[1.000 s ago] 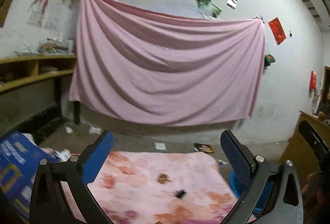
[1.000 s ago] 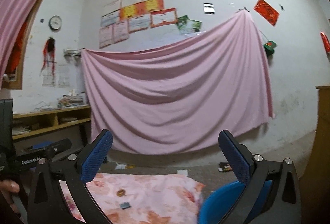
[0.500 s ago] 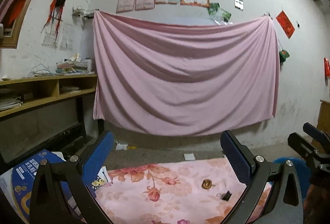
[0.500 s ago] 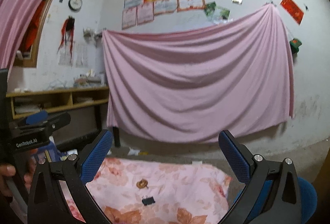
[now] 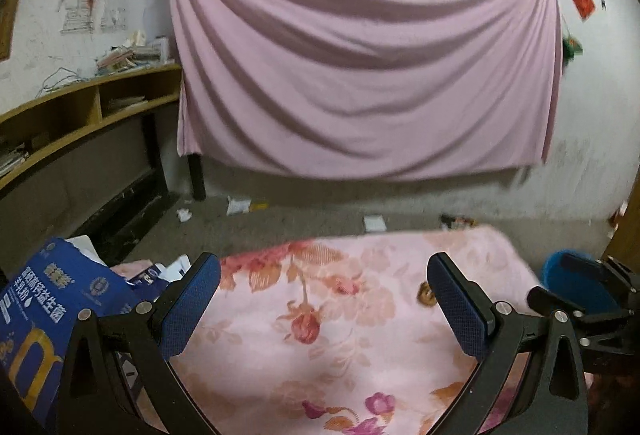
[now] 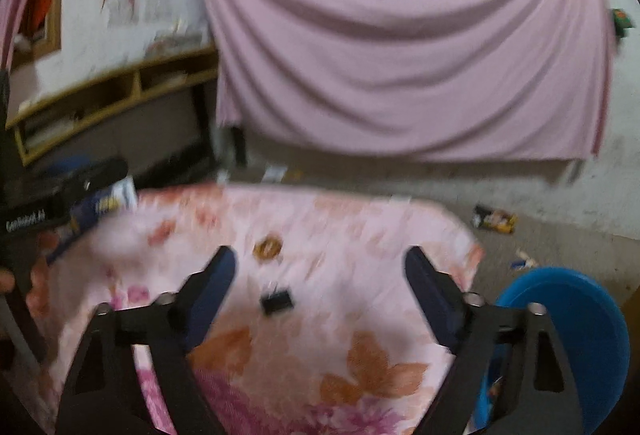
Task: Collect trash
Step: 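Move both tools back over the bed toward the second binder clip and brown slice, then grasp the black binder clip with the right tool while the left tool grasps the brown round slice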
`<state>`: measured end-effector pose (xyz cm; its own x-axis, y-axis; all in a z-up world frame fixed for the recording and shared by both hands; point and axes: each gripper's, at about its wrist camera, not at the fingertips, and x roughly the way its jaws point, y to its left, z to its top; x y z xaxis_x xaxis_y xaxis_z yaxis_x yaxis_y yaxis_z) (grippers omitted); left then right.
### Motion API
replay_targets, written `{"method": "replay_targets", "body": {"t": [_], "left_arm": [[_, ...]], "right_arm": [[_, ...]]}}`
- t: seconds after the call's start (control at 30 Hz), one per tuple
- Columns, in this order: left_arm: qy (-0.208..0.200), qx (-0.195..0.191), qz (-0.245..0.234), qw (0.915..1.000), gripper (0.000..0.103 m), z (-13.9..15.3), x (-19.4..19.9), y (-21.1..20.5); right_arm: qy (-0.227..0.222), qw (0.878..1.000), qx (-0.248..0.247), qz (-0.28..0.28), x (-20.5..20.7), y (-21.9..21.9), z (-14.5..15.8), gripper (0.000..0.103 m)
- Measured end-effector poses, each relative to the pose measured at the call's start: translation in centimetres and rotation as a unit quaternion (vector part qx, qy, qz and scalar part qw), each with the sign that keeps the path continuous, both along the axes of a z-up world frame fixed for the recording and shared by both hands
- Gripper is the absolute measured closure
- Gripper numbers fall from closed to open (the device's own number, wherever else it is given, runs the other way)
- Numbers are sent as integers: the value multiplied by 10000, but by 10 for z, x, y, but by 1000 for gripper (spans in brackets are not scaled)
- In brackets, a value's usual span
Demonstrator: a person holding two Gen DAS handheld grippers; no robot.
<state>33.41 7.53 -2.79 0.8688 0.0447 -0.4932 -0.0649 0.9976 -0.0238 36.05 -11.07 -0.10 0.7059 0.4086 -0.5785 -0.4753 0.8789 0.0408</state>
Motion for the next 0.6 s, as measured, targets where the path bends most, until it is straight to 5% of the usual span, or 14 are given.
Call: {"method": "replay_targets", "body": {"t": [0.23,0.37,0.47,0.6], "left_arm": [[736,52,-325,9967,20,-32,28,-5],[1170,-203,-625,9910,37,-47,43,-4],[1426,-294,-810,9860,50,-56,52,-8],[1678,-467,-1060,9790,54,-66,64,-17]], "right_arm": [[848,9925,-628,622,19,31,-26,44],[1494,9821,-870,744,32,38,-48,65],[1490,9814,-900,805,32,39,-48,74],[1626,9811,-636,838,36,30,-47,78]]}}
